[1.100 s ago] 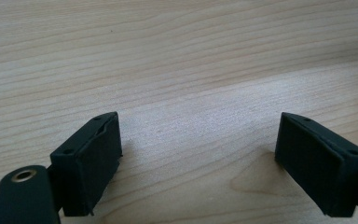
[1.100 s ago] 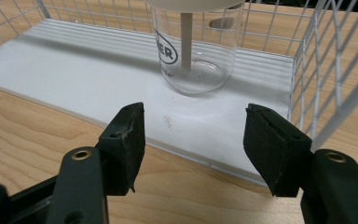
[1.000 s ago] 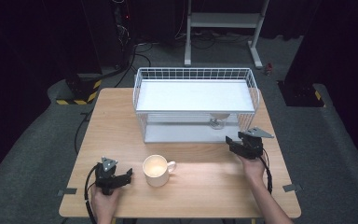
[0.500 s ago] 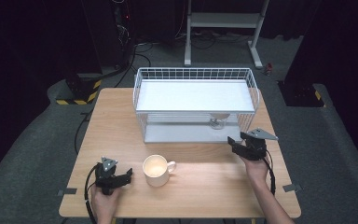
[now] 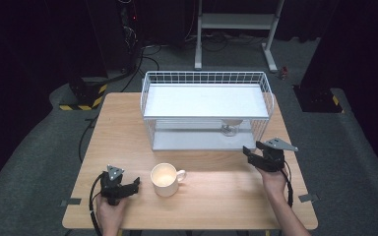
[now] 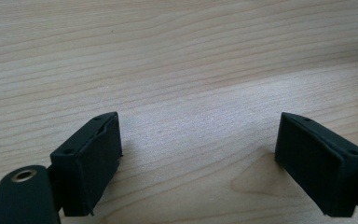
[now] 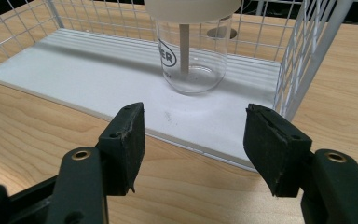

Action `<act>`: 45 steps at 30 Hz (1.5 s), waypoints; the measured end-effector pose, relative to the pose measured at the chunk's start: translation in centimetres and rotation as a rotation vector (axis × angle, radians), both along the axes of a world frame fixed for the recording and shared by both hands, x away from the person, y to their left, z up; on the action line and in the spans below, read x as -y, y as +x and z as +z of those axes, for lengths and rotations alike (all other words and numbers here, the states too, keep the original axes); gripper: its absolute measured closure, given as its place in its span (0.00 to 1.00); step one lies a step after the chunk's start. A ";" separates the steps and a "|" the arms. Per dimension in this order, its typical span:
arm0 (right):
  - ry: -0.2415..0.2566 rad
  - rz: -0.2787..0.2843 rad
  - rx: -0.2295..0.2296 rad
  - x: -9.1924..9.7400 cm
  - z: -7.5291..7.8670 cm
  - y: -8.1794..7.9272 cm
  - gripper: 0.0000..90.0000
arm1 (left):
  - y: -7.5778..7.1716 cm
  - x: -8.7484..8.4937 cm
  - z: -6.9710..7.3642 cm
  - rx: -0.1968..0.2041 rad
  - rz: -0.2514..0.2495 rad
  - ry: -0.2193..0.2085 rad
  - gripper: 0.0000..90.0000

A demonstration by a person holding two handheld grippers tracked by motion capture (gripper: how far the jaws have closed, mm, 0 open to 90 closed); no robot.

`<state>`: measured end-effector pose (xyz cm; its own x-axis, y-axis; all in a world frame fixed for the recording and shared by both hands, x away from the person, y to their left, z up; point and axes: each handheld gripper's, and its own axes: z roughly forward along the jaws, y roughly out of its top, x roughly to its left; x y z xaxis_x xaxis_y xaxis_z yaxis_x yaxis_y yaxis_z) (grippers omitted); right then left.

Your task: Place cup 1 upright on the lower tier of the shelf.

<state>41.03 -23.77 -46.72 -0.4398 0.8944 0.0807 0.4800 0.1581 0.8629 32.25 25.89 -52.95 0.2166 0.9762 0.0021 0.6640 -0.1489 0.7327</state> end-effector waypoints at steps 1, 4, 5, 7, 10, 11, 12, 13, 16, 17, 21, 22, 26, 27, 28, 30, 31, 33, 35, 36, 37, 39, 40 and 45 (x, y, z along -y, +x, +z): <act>-0.001 0.002 0.002 0.1 0.0 0.0 0.43 | 0.0 0.0 0.0 0.000 0.000 0.000 0.17; 0.002 0.002 0.003 0.3 0.1 -0.2 0.43 | 0.0 0.0 0.0 -0.002 0.000 0.000 0.17; 0.003 0.001 0.003 0.3 0.1 -0.3 0.43 | 0.0 0.0 0.0 -0.002 0.000 0.000 0.17; 0.007 0.000 0.005 0.5 0.2 -0.5 0.43 | 0.0 0.0 0.0 0.000 0.001 0.000 0.17; 0.007 0.000 0.008 0.7 0.2 -0.7 0.43 | 0.0 0.0 0.0 0.000 0.001 0.000 0.17; 0.011 -0.001 0.008 0.8 0.2 -0.8 0.43 | 0.0 0.0 0.0 -0.002 0.000 0.000 0.17; 0.013 0.001 0.006 0.8 0.2 -0.8 0.43 | 0.0 0.0 0.0 0.000 0.001 0.000 0.17; 0.020 0.002 0.005 0.9 0.2 -0.9 0.43 | 0.0 0.0 0.0 0.000 0.001 0.000 0.17; 0.033 0.006 0.004 1.0 0.3 -1.1 0.43 | 0.0 0.0 0.0 0.000 0.001 0.000 0.17; 0.032 0.008 0.008 1.1 0.4 -1.1 0.43 | 0.0 0.0 0.0 0.000 0.001 0.000 0.17; 0.038 0.011 0.014 1.2 0.5 -1.4 0.42 | 0.0 0.0 0.0 0.000 0.001 0.000 0.17; 0.040 0.009 0.014 1.2 0.5 -1.5 0.42 | 0.0 0.0 0.0 0.001 0.001 0.000 0.17; 0.045 0.009 0.014 1.4 0.5 -1.8 0.42 | 0.0 0.0 0.0 0.001 0.002 0.000 0.17; 0.046 0.008 0.013 1.4 0.5 -1.9 0.42 | 0.0 0.0 0.0 0.000 0.001 0.001 0.17; 0.046 0.010 0.016 1.5 0.5 -1.9 0.42 | 0.0 0.0 0.0 0.000 0.001 0.001 0.17; 0.047 0.011 0.015 1.5 0.4 -2.1 0.42 | 0.0 0.0 0.0 0.001 0.002 0.001 0.17; 0.047 0.011 0.015 1.6 0.4 -2.1 0.42 | 0.0 0.0 0.0 0.000 0.002 0.001 0.17; 0.052 0.010 0.015 1.7 0.4 -2.3 0.42 | 0.0 0.0 0.0 0.000 0.002 0.001 0.17; 0.052 0.010 0.018 1.8 0.4 -2.4 0.42 | 0.0 0.0 0.0 0.000 0.001 0.001 0.17; 0.052 0.009 0.018 1.9 0.3 -2.6 0.42 | 0.0 0.0 0.0 0.000 0.002 0.001 0.17; 0.051 0.009 0.018 2.0 0.3 -2.7 0.42 | 0.0 0.0 0.0 0.001 0.002 0.001 0.17; 0.053 0.007 0.018 2.1 0.2 -2.8 0.42 | 0.0 0.0 0.0 0.000 0.002 0.001 0.17; 0.054 0.006 0.016 2.3 0.1 -2.9 0.42 | 0.0 0.0 0.0 0.000 0.001 0.001 0.17; 0.060 -0.005 0.012 2.7 -0.1 -3.3 0.42 | 0.0 0.0 0.0 0.000 0.002 0.001 0.17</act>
